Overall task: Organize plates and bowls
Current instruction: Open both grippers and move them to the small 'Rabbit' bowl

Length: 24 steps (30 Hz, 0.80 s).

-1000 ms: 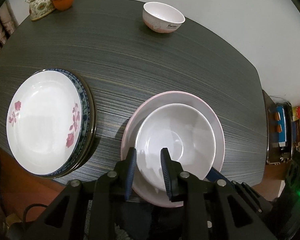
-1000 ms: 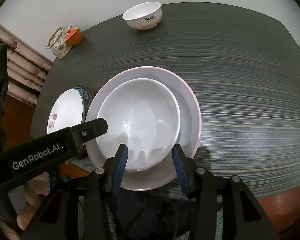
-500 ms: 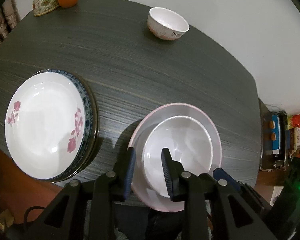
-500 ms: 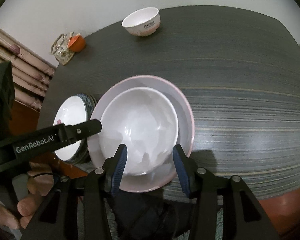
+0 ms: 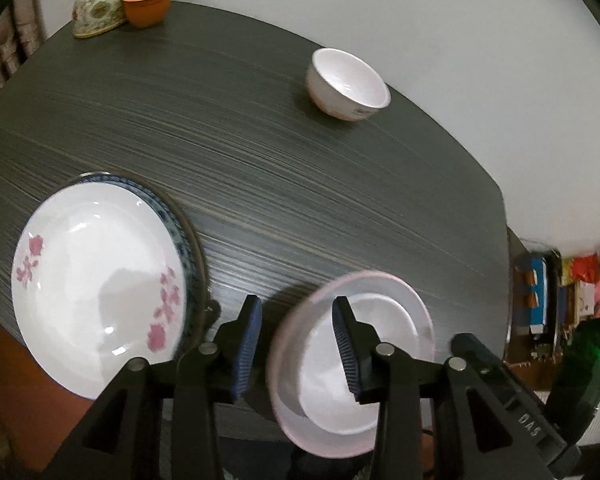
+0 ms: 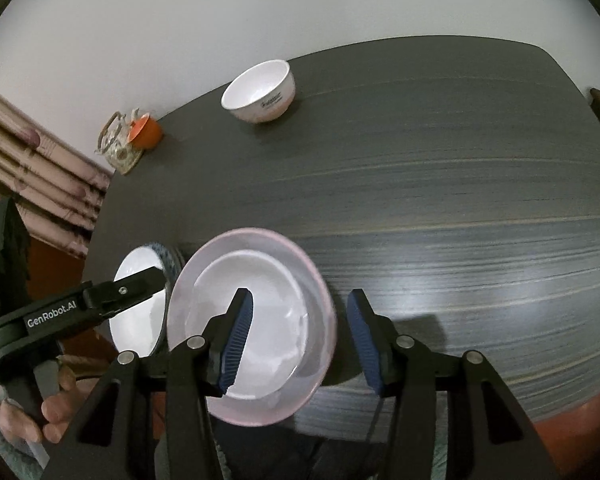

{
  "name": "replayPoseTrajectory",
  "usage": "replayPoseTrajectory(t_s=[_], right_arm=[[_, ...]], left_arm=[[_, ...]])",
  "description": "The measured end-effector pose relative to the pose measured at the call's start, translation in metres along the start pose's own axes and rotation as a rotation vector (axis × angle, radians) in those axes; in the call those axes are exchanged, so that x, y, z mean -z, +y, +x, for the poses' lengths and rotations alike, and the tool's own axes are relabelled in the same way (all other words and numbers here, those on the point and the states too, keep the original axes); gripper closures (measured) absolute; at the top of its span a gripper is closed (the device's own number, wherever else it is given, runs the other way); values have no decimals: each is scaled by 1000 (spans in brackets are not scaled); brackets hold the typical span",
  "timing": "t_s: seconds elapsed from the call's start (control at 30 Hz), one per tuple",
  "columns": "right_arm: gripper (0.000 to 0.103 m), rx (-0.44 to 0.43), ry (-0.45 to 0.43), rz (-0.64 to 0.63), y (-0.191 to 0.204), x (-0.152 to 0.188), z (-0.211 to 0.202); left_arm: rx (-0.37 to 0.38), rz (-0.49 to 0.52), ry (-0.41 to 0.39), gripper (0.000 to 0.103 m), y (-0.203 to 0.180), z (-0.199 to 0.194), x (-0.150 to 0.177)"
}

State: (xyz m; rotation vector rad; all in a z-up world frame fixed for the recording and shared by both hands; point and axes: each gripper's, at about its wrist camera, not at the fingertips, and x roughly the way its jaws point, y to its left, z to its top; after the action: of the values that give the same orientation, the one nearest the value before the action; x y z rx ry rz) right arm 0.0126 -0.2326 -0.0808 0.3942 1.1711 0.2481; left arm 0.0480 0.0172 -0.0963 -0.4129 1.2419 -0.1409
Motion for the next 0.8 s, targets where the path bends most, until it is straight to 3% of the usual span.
replayPoseTrajectory(t_s=[0.33,0.57,0.7,0.8], right_arm=[[55,-19,15,-6,-21,-47,19],[55,-31,-9,-17,-27,-97,38],[49,-11,-26,-47,-27,-129,55],[49,-7,-17,-34,-28,-155,73]], left_arm=[[-52,-31,-11,65,5,21,-45],[-107,6,-63,65,-8,42,-102],[-96,16,-87,65,-19,56,-132],[-41,-2,-90,65,-20,66,-158]])
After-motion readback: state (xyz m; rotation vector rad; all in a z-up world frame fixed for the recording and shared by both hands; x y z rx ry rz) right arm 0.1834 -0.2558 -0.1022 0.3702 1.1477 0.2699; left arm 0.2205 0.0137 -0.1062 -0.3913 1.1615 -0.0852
